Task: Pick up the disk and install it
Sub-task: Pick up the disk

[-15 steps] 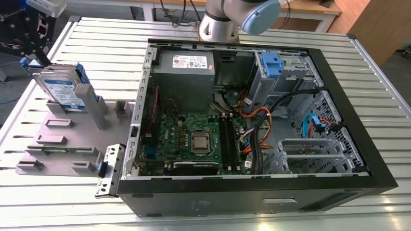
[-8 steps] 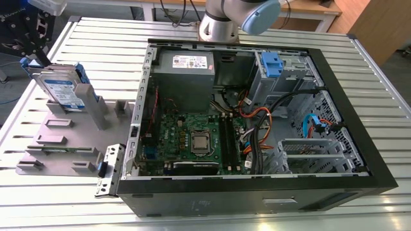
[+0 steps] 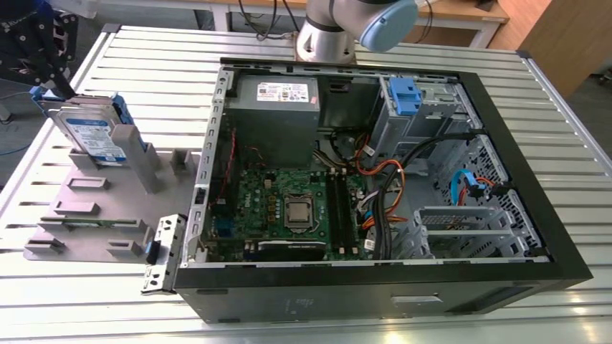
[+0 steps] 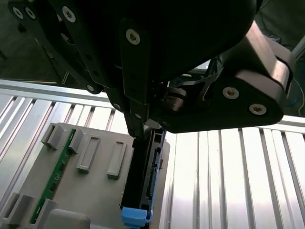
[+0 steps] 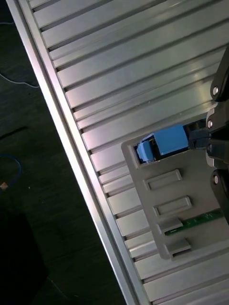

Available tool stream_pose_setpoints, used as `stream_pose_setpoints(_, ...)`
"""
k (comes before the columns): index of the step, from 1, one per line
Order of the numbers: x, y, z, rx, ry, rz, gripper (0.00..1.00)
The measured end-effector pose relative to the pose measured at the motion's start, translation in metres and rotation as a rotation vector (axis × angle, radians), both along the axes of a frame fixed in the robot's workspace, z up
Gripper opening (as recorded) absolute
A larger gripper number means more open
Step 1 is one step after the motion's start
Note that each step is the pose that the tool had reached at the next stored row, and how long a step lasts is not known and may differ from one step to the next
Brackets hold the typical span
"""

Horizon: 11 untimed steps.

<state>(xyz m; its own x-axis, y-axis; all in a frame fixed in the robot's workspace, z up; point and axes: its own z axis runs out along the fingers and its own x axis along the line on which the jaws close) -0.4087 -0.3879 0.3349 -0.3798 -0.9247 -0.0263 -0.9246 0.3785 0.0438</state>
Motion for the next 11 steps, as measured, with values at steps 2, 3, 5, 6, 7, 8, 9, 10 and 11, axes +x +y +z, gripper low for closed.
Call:
stream_pose_setpoints(2, 0.0, 0.0, 0.0, 0.0004, -0.0001, 0.03, 0.11)
stream_pose_setpoints(3, 0.0, 0.0, 0.0, 0.0008, -0.0001, 0.043, 0.11)
stream_pose_setpoints(5, 0.0, 0.0, 0.0, 0.0021, -0.0001, 0.062, 0.11)
stream_pose_setpoints(6, 0.0, 0.0, 0.0003, 0.003, 0.0, 0.069, 0.11)
stream_pose_setpoints(7, 0.0, 0.0, 0.0006, 0.004, 0.0, 0.075, 0.11)
stream_pose_setpoints(8, 0.0, 0.0, 0.0011, 0.0049, 0.0, 0.081, 0.11)
stream_pose_setpoints(9, 0.0, 0.0, 0.0016, 0.006, -0.0001, 0.085, 0.11)
stream_pose_setpoints(10, 0.0, 0.0, 0.0017, 0.0077, -0.0003, 0.091, 0.11)
stream_pose_setpoints(11, 0.0, 0.0001, 0.0016, 0.0088, -0.0004, 0.097, 0.11)
